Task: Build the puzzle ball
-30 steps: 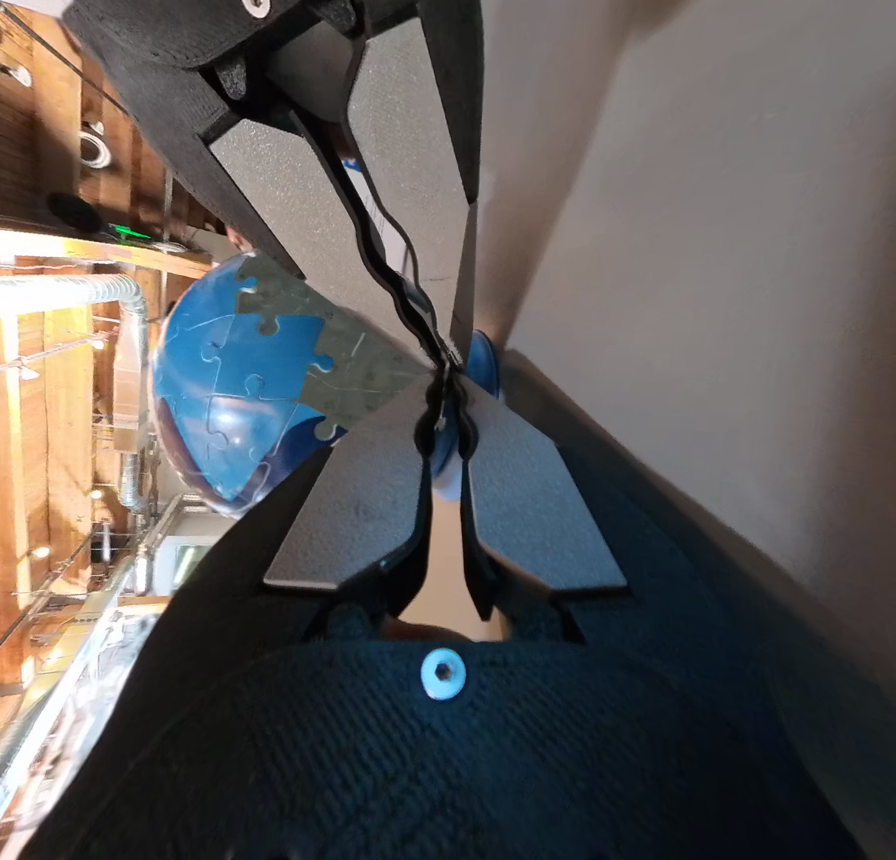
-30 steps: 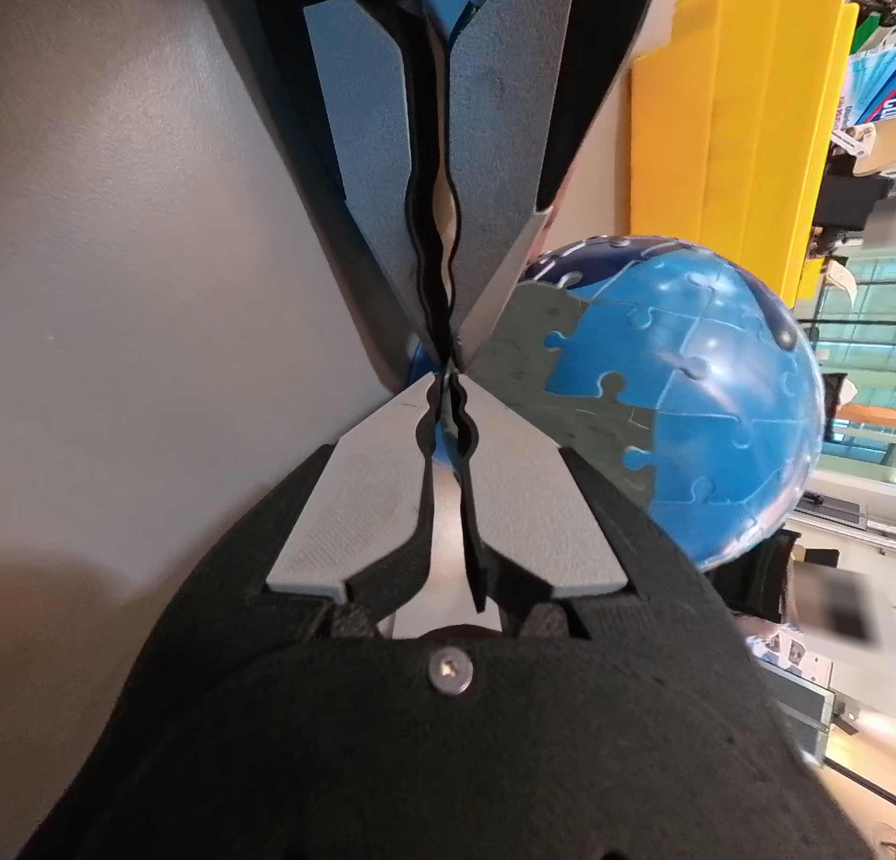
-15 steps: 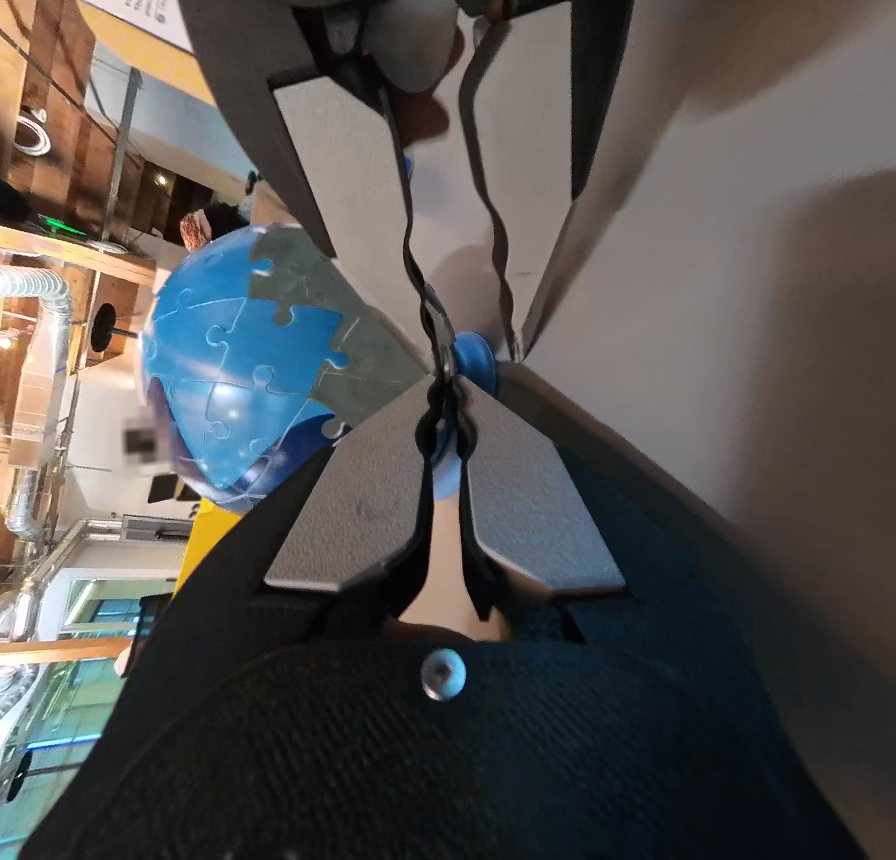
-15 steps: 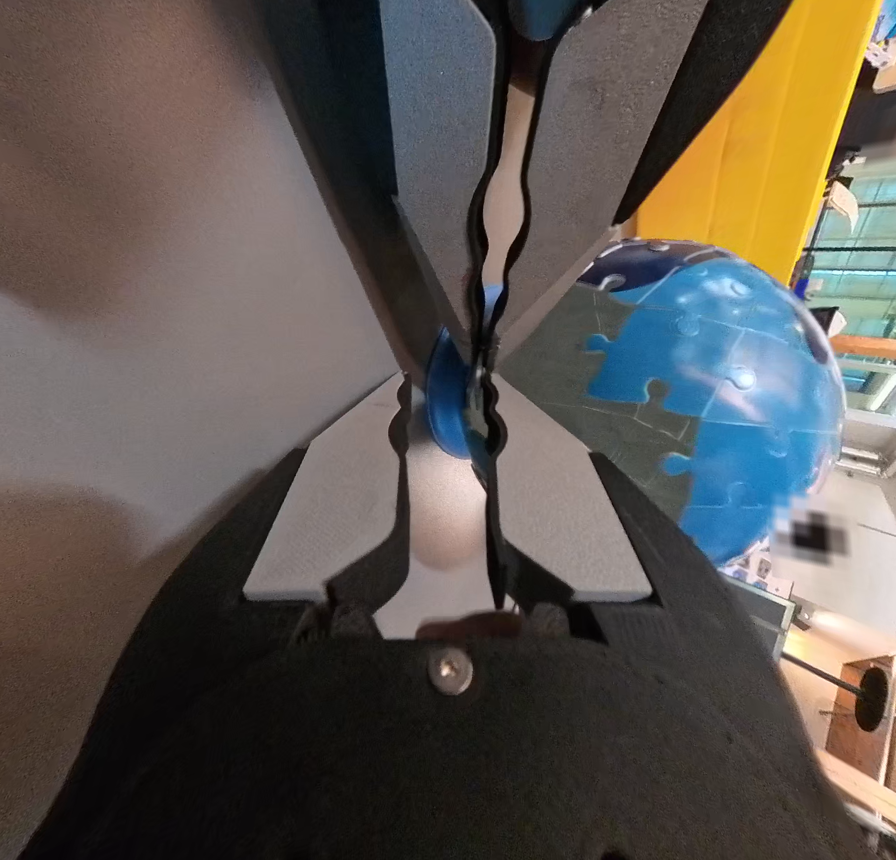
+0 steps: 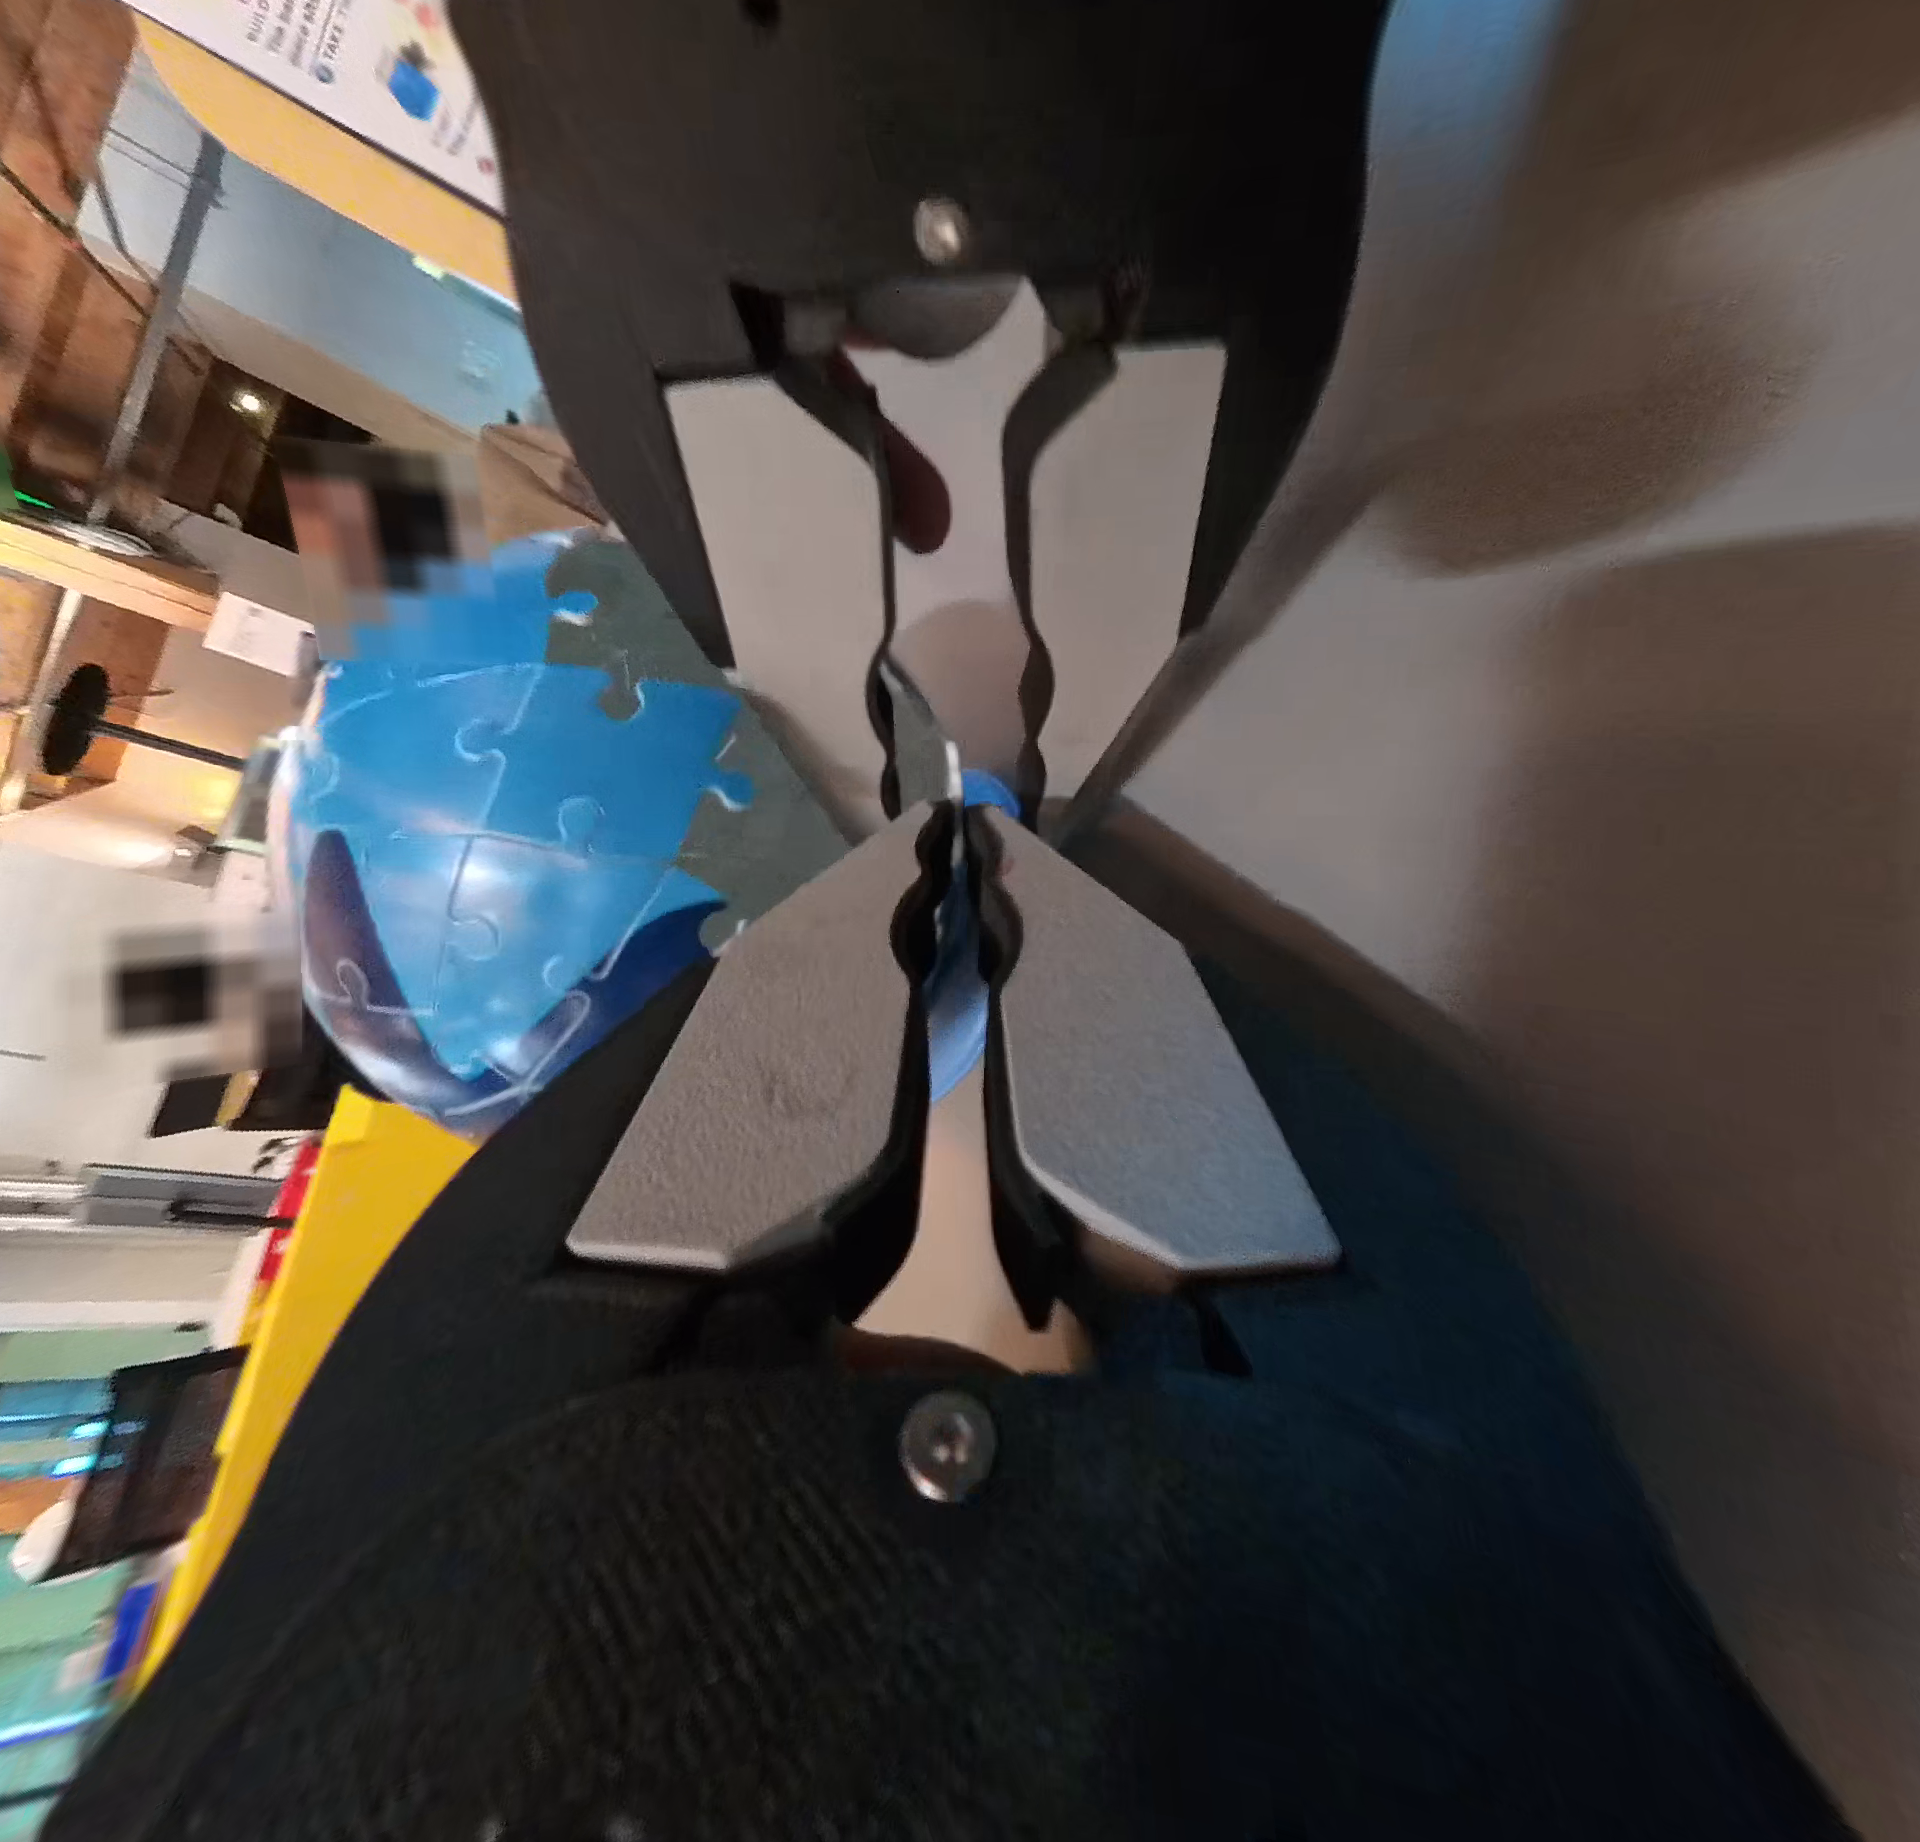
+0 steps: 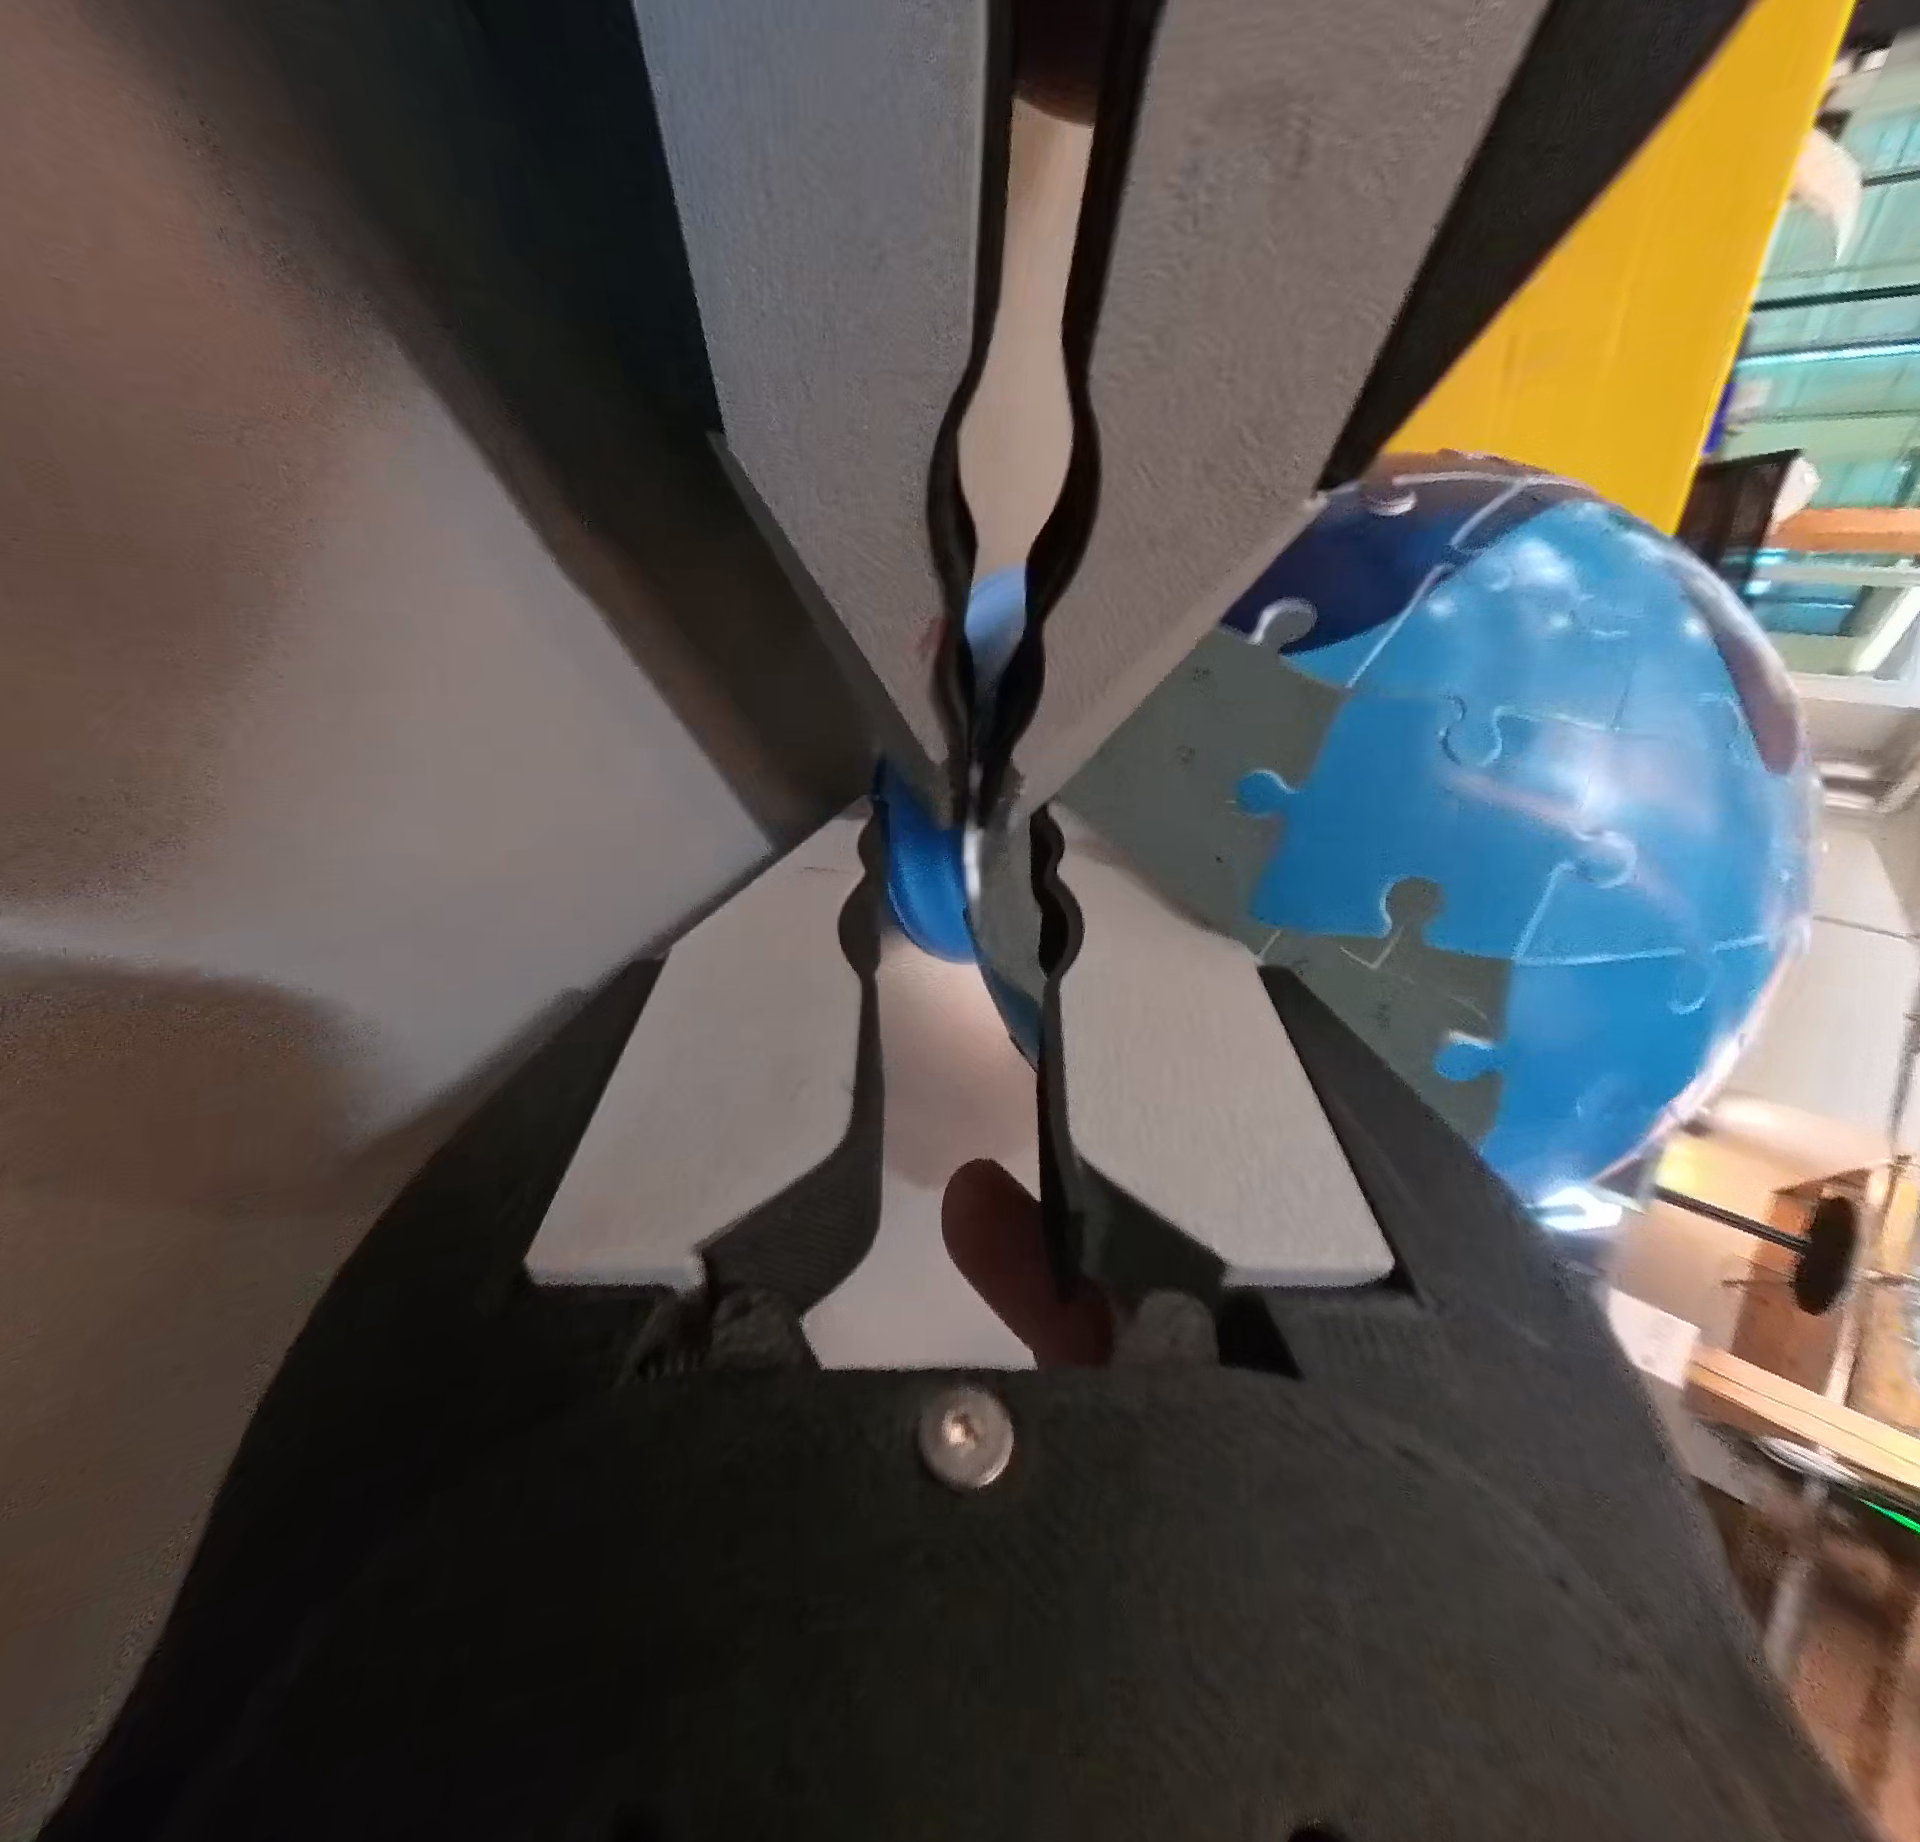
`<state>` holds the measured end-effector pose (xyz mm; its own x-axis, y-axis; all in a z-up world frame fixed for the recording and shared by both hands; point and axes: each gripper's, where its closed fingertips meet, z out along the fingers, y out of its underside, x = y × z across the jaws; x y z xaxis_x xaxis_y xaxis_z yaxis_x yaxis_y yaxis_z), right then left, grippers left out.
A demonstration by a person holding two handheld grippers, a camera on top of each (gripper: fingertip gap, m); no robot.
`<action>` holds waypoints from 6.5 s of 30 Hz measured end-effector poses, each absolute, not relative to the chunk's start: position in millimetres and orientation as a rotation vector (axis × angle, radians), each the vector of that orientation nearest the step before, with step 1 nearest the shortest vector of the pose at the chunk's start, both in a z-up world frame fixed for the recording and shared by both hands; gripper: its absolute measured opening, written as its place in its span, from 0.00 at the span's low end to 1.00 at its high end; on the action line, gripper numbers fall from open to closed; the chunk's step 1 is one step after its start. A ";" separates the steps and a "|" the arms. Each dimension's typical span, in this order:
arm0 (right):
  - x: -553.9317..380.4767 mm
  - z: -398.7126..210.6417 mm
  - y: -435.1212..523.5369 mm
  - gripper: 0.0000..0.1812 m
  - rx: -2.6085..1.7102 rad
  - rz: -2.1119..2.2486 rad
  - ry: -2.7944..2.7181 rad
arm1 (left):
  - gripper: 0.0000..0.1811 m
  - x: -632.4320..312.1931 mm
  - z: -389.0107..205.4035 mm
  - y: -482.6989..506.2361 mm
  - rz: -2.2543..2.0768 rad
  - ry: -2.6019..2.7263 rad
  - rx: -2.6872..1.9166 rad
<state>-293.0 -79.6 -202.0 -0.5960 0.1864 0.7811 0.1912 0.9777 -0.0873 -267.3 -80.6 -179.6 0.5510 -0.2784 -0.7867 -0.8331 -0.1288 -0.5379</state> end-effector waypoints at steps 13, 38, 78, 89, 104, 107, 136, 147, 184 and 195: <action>-292.6 -196.9 -75.2 0.19 -0.202 -0.082 -2.132 | 0.00 -273.9 -182.7 -80.6 0.778 0.994 -1.638; -303.3 -193.5 -73.9 0.00 -0.246 -0.100 -2.135 | 0.07 -296.1 -175.6 -85.0 0.927 0.924 -1.645; -309.4 -200.3 -76.9 0.04 -0.182 -0.198 -2.141 | 0.00 -298.1 -181.0 -89.2 0.946 0.968 -1.602; -312.4 -197.1 -80.3 0.01 -0.202 -0.166 -2.123 | 0.00 -298.6 -180.8 -90.4 0.945 0.967 -1.581; -313.0 -196.5 -84.9 0.01 -0.204 -0.127 -2.116 | 0.06 -296.1 -186.0 -88.3 0.956 0.997 -1.591; -312.3 -196.9 -85.4 0.02 -0.205 -0.116 -2.124 | 0.06 -296.6 -186.5 -86.7 0.971 1.013 -1.590; -315.8 -199.5 -87.1 0.13 -0.224 -0.027 -2.178 | 0.00 -307.0 -181.0 -84.2 0.968 0.960 -1.632; -321.4 -193.5 -84.1 0.21 -0.234 0.030 -2.148 | 0.00 -307.1 -179.1 -85.4 0.959 0.930 -1.626; -324.7 -204.5 -87.7 0.09 -0.283 0.053 -2.262 | 0.00 -309.8 -183.7 -88.2 1.054 0.973 -1.590; -322.7 -206.2 -89.8 0.08 -0.342 0.043 -2.290 | 0.02 -309.2 -182.4 -93.0 1.073 0.988 -1.567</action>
<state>-322.7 -89.8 -206.2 -0.6411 0.2588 0.7225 0.2315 0.9628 -0.1395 -309.2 -93.0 -182.4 0.2849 -0.0983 -0.9535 -0.9422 -0.2118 -0.2597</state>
